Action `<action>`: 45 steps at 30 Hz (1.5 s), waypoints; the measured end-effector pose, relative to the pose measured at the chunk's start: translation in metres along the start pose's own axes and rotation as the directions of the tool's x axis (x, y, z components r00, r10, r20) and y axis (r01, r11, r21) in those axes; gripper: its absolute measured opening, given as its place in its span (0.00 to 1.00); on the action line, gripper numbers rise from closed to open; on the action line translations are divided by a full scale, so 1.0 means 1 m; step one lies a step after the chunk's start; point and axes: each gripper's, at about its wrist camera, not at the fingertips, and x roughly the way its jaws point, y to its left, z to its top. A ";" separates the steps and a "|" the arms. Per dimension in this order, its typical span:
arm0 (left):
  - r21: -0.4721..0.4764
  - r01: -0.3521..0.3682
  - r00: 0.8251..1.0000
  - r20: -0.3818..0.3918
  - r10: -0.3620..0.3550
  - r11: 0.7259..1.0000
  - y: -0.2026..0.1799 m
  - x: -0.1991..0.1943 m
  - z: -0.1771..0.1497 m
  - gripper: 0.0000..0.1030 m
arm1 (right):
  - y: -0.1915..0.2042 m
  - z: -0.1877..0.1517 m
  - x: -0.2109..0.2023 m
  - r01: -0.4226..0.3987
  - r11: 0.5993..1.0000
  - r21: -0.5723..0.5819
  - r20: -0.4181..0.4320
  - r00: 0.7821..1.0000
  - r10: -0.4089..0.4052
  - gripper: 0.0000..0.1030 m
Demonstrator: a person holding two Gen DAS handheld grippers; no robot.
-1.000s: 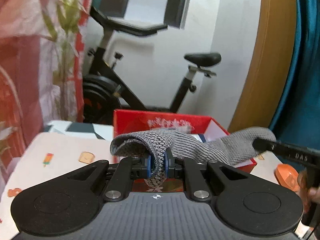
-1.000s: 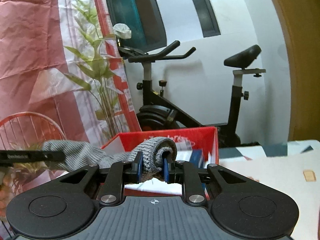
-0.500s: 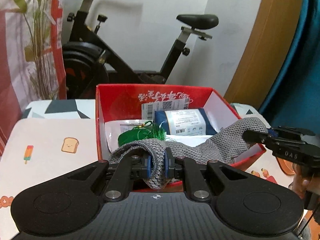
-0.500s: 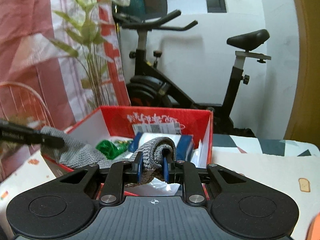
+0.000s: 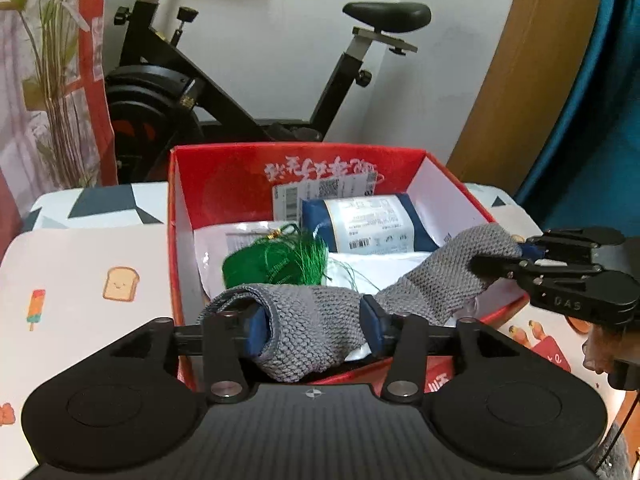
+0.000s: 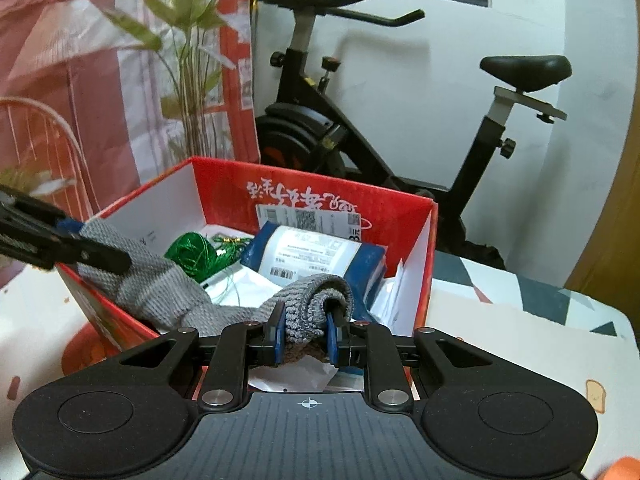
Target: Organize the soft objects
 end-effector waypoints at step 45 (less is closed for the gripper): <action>-0.058 -0.198 0.951 0.232 0.206 0.978 -0.025 -0.065 0.017 1.00 | -0.009 0.018 -0.053 0.125 0.992 -0.029 0.092 0.988 -0.122 1.00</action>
